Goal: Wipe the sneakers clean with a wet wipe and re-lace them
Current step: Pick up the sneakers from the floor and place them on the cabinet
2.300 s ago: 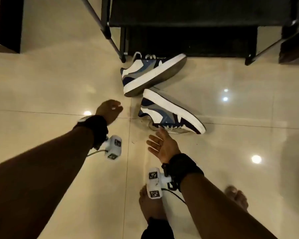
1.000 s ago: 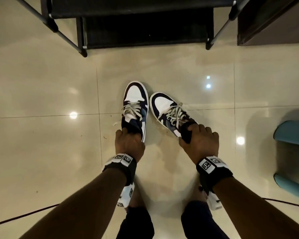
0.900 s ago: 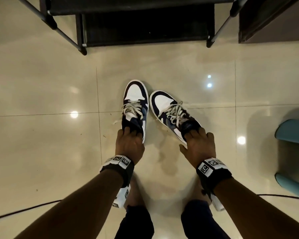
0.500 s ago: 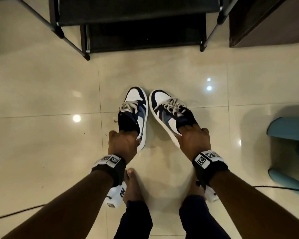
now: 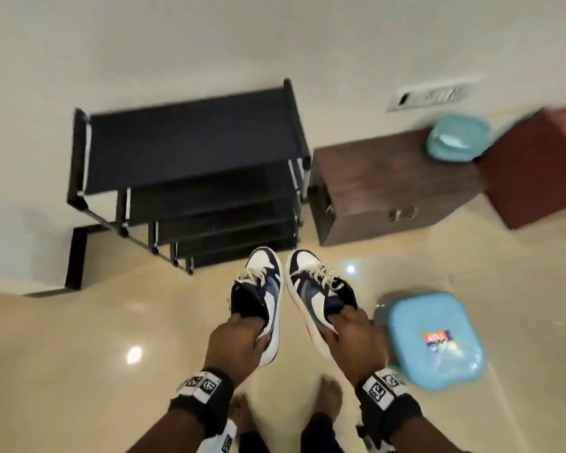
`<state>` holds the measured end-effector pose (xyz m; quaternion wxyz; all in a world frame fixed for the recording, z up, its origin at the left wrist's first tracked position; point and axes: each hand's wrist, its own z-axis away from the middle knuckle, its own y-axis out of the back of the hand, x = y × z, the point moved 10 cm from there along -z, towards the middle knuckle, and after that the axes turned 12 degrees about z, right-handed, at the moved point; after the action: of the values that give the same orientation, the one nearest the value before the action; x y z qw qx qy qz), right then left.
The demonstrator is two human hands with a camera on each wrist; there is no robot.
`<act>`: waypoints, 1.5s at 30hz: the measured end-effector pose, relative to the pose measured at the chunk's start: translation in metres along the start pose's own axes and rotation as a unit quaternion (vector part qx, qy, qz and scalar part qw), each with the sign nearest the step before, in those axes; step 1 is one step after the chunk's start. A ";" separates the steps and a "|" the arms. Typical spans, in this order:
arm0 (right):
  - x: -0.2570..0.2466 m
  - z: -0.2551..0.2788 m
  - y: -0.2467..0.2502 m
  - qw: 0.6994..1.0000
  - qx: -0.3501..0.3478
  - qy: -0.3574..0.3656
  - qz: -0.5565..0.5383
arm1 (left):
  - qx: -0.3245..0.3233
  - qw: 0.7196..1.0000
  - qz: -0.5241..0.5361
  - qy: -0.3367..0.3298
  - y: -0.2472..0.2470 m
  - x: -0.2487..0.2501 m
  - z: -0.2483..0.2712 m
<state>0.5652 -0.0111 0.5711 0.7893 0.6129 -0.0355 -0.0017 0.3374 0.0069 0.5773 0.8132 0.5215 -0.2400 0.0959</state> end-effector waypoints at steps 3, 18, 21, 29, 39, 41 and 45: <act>0.033 0.026 0.083 0.999 0.039 -0.024 -0.026 | 0.041 0.996 -0.042 -0.064 0.070 0.082 0.015; 0.184 0.034 0.222 0.983 0.157 -0.074 -0.057 | 0.104 0.978 -0.069 -0.168 0.138 0.272 -0.023; 0.202 0.017 0.218 0.984 0.144 -0.083 -0.062 | 0.096 0.978 -0.066 -0.175 0.133 0.280 -0.043; 0.232 -0.084 0.205 0.990 0.094 -0.099 -0.046 | 0.054 0.985 -0.050 -0.155 0.126 0.281 -0.151; 0.262 -0.225 0.249 0.997 0.030 -0.072 0.010 | 0.000 0.996 -0.020 -0.092 0.138 0.275 -0.311; 0.271 -0.247 0.255 0.998 0.023 -0.065 0.009 | -0.007 0.997 -0.009 -0.081 0.136 0.276 -0.336; 0.289 -0.286 0.255 0.998 -0.001 -0.063 -0.001 | -0.011 0.998 0.011 -0.064 0.132 0.281 -0.372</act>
<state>0.8595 0.3153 0.7632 0.7861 0.6108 -0.0850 -0.0413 0.6356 0.3706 0.6940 0.8010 0.5148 -0.2978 0.0685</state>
